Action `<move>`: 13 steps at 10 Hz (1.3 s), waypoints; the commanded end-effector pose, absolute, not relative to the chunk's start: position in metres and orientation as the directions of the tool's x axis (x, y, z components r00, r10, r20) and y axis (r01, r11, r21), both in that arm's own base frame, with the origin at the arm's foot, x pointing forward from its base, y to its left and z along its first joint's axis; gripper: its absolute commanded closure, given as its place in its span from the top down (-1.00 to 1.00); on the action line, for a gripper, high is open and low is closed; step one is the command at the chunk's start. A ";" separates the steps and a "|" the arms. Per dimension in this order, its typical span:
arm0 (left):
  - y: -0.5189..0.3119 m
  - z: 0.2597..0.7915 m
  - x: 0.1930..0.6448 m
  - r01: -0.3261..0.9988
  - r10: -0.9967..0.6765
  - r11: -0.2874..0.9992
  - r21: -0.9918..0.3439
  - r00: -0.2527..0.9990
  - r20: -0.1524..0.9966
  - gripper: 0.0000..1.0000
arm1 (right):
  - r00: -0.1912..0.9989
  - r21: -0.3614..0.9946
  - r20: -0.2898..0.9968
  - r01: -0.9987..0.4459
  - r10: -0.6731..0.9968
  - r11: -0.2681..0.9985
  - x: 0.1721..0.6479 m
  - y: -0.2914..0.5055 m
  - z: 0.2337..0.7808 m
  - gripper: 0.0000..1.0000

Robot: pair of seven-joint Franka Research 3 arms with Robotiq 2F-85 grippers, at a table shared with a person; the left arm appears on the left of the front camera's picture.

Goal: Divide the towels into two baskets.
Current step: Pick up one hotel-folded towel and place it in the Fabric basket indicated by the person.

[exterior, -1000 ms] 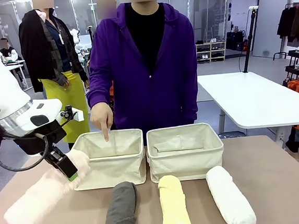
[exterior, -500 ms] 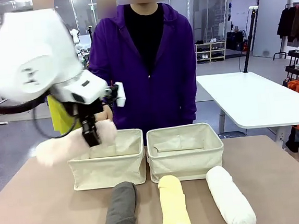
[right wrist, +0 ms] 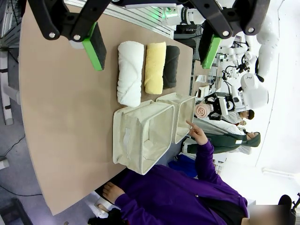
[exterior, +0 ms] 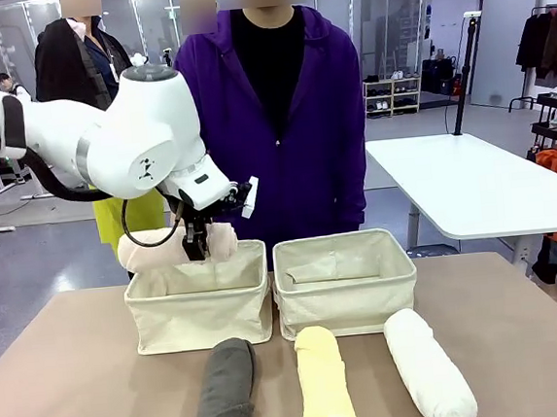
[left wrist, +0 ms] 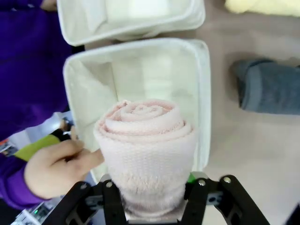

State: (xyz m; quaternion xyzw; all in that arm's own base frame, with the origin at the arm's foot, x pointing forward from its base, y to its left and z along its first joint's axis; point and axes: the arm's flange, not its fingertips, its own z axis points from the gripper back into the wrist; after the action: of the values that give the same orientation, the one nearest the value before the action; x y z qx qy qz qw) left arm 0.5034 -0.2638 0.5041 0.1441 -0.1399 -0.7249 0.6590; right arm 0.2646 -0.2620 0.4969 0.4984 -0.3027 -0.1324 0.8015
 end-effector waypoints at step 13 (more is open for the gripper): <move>-0.262 0.429 0.588 0.940 -0.987 -0.148 0.308 -0.158 0.007 -0.22 | 0.776 0.878 0.364 -0.102 -0.514 0.468 0.262 -0.262 0.501 1.00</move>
State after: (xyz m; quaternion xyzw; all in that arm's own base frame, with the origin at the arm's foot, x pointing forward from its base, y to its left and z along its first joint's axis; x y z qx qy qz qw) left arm 0.5819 -0.2619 0.4252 0.0984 -0.1191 -0.7490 0.6443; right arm 0.2646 -0.2619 0.4971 0.4983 -0.3029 -0.1323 0.8015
